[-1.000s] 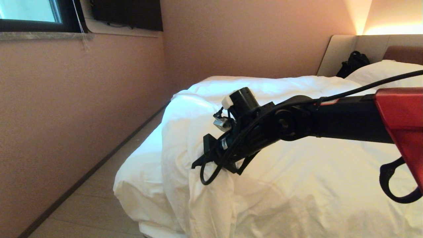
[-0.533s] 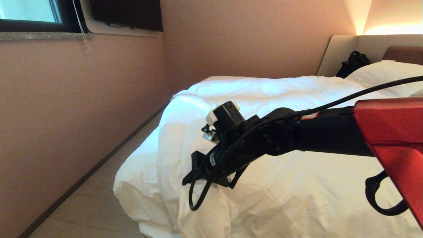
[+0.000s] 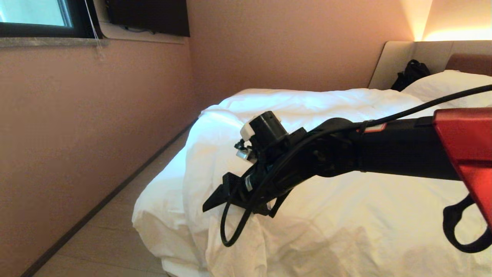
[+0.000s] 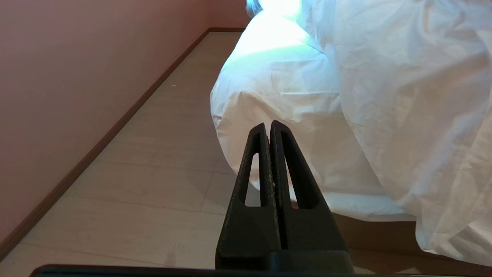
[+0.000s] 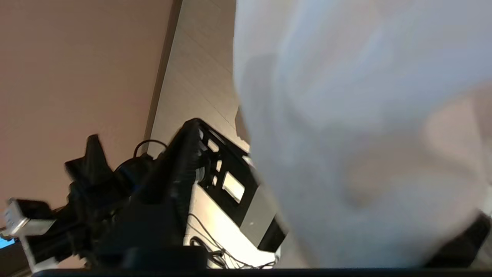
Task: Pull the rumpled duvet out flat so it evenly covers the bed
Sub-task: Flatten the corners of the folded blanket
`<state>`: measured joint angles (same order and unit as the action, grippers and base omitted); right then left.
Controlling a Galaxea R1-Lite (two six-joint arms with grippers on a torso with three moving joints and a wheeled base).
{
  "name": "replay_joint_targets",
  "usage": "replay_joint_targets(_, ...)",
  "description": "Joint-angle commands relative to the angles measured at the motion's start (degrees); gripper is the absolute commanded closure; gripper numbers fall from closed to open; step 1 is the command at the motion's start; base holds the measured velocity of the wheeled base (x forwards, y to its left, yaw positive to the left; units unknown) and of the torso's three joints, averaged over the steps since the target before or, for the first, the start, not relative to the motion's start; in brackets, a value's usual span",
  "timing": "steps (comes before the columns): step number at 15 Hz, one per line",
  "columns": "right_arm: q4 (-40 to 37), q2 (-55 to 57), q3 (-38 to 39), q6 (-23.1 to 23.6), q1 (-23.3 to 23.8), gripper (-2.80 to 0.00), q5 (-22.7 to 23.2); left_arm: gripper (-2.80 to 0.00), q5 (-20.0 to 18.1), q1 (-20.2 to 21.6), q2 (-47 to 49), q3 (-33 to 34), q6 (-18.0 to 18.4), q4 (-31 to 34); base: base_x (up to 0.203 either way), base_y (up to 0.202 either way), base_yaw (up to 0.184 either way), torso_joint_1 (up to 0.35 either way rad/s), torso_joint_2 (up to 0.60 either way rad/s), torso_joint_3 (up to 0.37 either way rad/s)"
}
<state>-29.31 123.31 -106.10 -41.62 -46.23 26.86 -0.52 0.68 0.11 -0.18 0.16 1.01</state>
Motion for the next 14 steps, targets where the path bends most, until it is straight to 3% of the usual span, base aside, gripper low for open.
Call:
replay_joint_targets(1, -6.53, -4.53, -0.16, -0.22, -0.24, -2.80, -0.92, 0.00, 0.00, 0.02, -0.02, 0.01, 0.01, -0.05, 0.000, 0.000, 0.000, 0.000, 0.00, 0.000)
replay_joint_targets(3, -10.32, -7.88, -0.23, -0.16, -0.25, -2.80, -4.27, 0.00, 0.00, 0.02, -0.02, 0.01, 0.01, -0.05, 0.000, 0.000, 0.000, 0.000, 0.00, 0.000)
replay_joint_targets(6, -17.87, -10.26, -0.36, 0.55, -0.16, -2.80, -15.93, 0.00, 0.00, 0.02, -0.02, 0.01, 0.01, -0.05, 0.000, 0.000, 0.000, 0.000, 0.00, 0.000)
replay_joint_targets(12, -15.27, -10.77, -4.43, 1.07, 7.15, -2.80, -17.80, 0.00, 0.00, 0.02, -0.02, 0.01, 0.01, -0.05, 0.000, 0.000, 0.000, 0.000, 0.00, 0.000)
replay_joint_targets(13, -13.97, -10.55, -4.52, 1.40, 7.81, -0.58, -17.81, 0.00, 0.00, 0.02, -0.02, 0.01, 0.01, -0.05, 0.000, 0.000, 0.000, 0.000, 0.00, 0.000)
replay_joint_targets(14, -11.43, -10.16, -4.48, 1.60, 9.03, 0.00, -17.81, 0.00, 0.00, 0.02, -0.02, 0.01, 0.01, -0.05, 0.000, 0.000, 0.000, 0.000, 0.00, 0.000)
